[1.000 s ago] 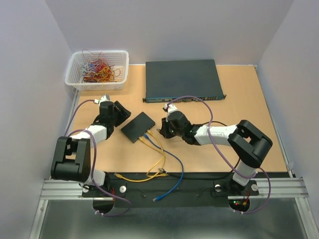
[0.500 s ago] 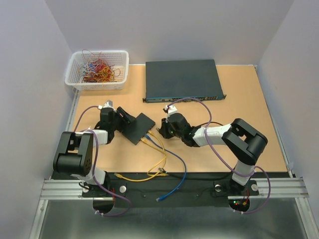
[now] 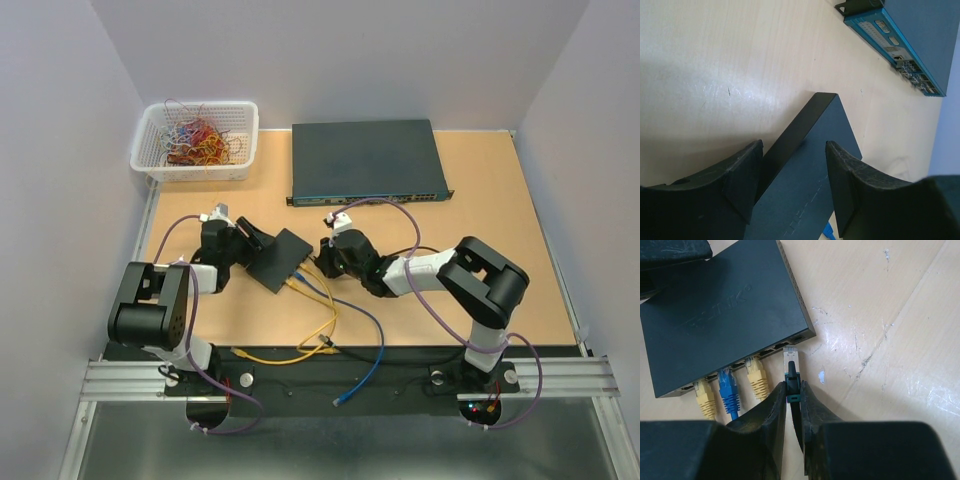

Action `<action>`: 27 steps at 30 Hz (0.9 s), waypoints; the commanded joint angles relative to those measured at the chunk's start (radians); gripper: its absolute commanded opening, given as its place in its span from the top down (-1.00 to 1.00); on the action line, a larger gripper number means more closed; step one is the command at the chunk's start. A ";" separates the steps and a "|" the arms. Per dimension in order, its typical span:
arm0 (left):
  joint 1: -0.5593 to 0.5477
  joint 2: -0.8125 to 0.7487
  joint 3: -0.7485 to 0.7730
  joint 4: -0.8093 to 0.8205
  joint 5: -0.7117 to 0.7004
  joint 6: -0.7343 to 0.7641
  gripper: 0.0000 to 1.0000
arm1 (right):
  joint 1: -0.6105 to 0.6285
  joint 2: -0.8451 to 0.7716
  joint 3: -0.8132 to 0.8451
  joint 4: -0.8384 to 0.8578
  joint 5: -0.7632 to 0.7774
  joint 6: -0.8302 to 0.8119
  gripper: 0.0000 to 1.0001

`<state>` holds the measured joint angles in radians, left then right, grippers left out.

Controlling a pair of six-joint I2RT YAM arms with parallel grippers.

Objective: Insert the plug into the switch port

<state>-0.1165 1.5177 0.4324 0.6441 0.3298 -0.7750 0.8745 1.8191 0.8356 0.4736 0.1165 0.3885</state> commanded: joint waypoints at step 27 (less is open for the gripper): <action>-0.072 0.102 0.065 0.051 0.003 0.134 -0.22 | 0.058 -0.006 0.072 0.056 0.135 -0.040 0.99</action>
<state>-0.1684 1.5963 0.4740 0.7216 0.3214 -0.6693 0.9169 1.8511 0.8539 0.4789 0.1986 0.3607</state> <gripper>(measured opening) 0.610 0.197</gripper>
